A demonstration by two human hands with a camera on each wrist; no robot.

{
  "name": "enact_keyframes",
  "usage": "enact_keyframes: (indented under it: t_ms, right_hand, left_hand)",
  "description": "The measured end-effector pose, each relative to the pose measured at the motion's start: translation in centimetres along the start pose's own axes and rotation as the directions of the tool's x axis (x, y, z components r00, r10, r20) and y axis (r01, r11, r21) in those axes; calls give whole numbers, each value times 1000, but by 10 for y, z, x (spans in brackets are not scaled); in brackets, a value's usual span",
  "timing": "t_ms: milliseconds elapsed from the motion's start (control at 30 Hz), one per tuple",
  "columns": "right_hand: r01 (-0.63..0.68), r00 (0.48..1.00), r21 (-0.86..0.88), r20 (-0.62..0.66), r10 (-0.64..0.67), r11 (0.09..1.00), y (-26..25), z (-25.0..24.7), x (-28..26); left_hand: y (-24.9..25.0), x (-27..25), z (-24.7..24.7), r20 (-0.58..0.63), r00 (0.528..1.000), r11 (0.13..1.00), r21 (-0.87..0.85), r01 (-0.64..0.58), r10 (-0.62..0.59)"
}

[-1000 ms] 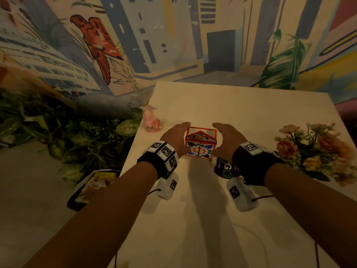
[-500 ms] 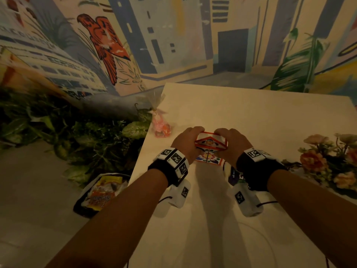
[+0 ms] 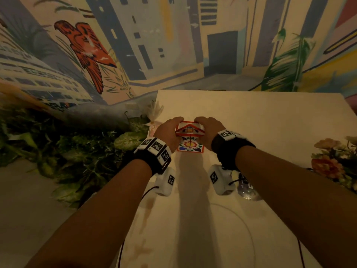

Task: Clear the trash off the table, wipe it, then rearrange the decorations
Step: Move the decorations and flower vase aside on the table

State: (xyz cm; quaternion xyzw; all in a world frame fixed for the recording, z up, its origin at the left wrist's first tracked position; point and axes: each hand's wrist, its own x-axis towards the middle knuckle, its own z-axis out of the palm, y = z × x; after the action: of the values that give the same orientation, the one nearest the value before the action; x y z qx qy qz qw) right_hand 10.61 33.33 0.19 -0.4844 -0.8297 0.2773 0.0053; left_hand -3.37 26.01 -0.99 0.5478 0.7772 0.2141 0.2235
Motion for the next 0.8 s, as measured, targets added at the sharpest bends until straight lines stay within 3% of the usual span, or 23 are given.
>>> enact_keyframes:
  t_ms: [633,800]
  right_hand:
    - [19,998,-37,53,-17,999,-3,-16,2]
    - [0,998,104,-57,6,995,26,-23,-33]
  left_hand:
    - [-5,14,-4,-13,1000,999,27,19,-19]
    - [5,-5,-12,-114,993,999,30,-33,36]
